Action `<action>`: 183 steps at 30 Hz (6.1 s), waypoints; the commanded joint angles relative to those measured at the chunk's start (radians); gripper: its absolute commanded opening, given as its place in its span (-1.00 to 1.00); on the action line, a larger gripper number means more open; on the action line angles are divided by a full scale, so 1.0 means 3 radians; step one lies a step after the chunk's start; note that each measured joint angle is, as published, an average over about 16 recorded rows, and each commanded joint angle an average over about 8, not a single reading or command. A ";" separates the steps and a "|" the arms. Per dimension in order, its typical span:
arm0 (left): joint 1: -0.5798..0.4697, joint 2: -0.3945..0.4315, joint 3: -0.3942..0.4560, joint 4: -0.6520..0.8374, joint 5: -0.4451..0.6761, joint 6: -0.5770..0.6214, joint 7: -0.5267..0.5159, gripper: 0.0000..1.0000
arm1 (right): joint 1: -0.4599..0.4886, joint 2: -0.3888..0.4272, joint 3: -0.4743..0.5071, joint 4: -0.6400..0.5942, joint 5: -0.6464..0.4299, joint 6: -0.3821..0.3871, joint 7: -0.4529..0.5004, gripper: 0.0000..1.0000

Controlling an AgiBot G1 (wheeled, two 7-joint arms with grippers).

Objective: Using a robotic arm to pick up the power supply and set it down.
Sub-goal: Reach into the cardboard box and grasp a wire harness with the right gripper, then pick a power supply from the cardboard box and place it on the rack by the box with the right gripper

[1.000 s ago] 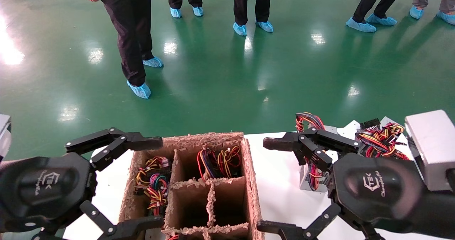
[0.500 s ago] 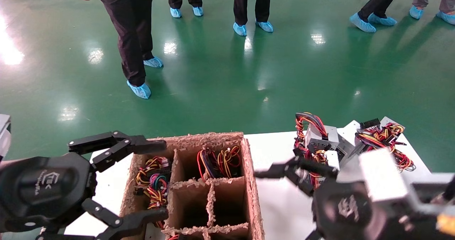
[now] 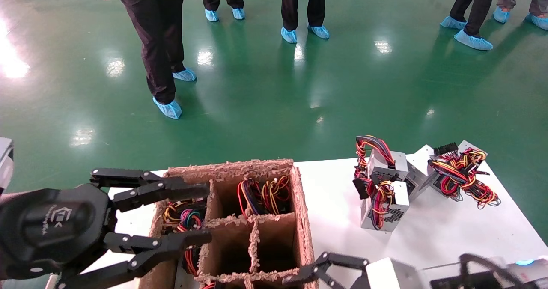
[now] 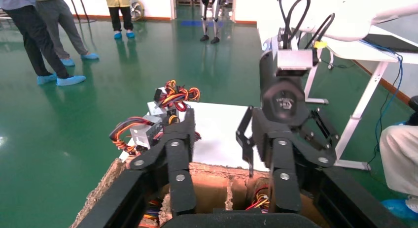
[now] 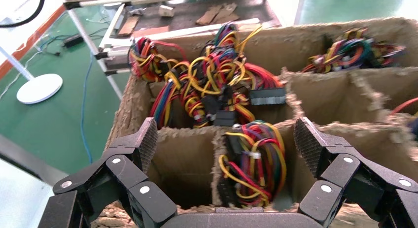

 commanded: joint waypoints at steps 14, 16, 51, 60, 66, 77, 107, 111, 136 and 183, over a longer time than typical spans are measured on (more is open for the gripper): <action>0.0000 0.0000 0.0000 0.0000 0.0000 0.0000 0.0000 -1.00 | -0.0013 -0.0236 -0.0181 -0.0217 -0.0228 0.0156 -0.0165 -1.00; 0.0000 0.0000 0.0000 0.0000 0.0000 0.0000 0.0000 -1.00 | -0.0009 -0.0260 -0.0190 -0.0254 -0.0248 0.0166 -0.0184 -1.00; 0.0000 0.0000 0.0001 0.0000 0.0000 0.0000 0.0000 -1.00 | 0.0010 -0.0320 -0.0231 -0.0442 -0.0304 0.0135 -0.0300 -1.00; 0.0000 0.0000 0.0001 0.0000 -0.0001 0.0000 0.0000 -1.00 | 0.0001 -0.0289 -0.0212 -0.0444 -0.0243 0.0111 -0.0279 -1.00; 0.0000 0.0000 0.0001 0.0000 -0.0001 0.0000 0.0000 -1.00 | 0.0004 -0.0250 -0.0170 -0.0442 -0.0146 0.0100 -0.0236 -1.00; 0.0000 0.0000 0.0001 0.0000 -0.0001 0.0000 0.0001 -1.00 | 0.0037 -0.0169 -0.0044 -0.0383 0.0163 0.0084 -0.0067 -1.00; 0.0000 -0.0001 0.0001 0.0000 -0.0001 -0.0001 0.0001 -1.00 | 0.0103 0.0182 0.0660 -0.0415 0.1483 0.0512 0.0512 -1.00; 0.0000 -0.0001 0.0001 0.0000 -0.0001 -0.0001 0.0001 -1.00 | 0.0129 0.0209 0.0778 -0.0523 0.1607 0.0697 0.0530 -1.00; -0.0001 -0.0001 0.0002 0.0000 -0.0001 -0.0001 0.0001 -1.00 | -0.0393 0.0820 0.1230 -0.0899 0.1602 0.1596 0.0295 -1.00; -0.0001 -0.0001 0.0002 0.0000 -0.0002 -0.0001 0.0001 -1.00 | -0.2713 0.0891 0.2060 -0.0697 0.2088 0.2334 -0.0120 -1.00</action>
